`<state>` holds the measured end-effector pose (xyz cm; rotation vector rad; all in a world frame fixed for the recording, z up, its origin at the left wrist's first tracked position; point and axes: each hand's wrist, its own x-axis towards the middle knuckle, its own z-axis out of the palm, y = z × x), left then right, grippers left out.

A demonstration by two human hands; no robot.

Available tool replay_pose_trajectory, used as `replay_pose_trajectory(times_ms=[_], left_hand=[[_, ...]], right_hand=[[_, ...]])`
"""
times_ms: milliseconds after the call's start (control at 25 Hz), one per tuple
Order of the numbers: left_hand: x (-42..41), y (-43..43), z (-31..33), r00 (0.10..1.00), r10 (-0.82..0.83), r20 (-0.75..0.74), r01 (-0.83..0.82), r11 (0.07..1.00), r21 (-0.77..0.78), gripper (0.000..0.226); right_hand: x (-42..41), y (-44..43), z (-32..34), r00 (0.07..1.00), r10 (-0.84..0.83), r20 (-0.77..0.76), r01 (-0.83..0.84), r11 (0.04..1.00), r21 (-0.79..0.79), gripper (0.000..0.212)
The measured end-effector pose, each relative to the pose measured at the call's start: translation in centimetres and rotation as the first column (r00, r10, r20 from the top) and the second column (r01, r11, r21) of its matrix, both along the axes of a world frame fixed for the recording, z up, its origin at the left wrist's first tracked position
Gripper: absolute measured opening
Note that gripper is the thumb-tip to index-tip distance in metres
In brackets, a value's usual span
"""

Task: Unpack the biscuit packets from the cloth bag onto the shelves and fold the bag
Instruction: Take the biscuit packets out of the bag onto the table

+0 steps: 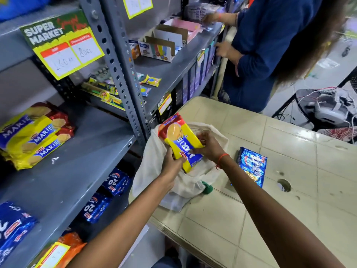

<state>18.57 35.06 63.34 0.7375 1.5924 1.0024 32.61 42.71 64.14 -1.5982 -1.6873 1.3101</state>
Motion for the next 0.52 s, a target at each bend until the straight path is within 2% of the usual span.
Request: replay_pose_trajectory(times_ms=[80, 160, 280, 360, 520], left_hand=[[0.8, 0.6, 1.8, 0.999, -0.012, -0.041, 0.015, 0.996, 0.084, 0.064], [2.2, 1.5, 3.6, 0.994, -0.035, -0.104, 0.052, 0.986, 0.159, 0.074], [4.7, 3.1, 5.6, 0.952, -0.014, -0.305, 0.09, 0.968, 0.236, 0.074], [6.7, 4.0, 6.2, 0.914, -0.058, -0.402, 0.161, 0.961, 0.227, 0.071], [12.0, 4.4, 5.2, 0.858, -0.295, -0.421, 0.366, 0.925, 0.098, 0.07]], right_hand=[[0.5, 0.1, 1.7, 0.99, -0.042, -0.137, 0.043, 0.999, 0.006, 0.065], [1.4, 0.0, 2.9, 0.966, -0.06, -0.252, 0.061, 0.998, -0.005, 0.057], [2.7, -0.7, 3.9, 0.882, -0.224, -0.416, 0.192, 0.974, -0.117, 0.048], [4.4, -1.3, 3.9, 0.841, -0.348, -0.415, 0.313, 0.937, -0.153, 0.042], [10.3, -2.9, 2.2, 0.798, -0.504, -0.33, 0.483, 0.863, -0.152, 0.037]])
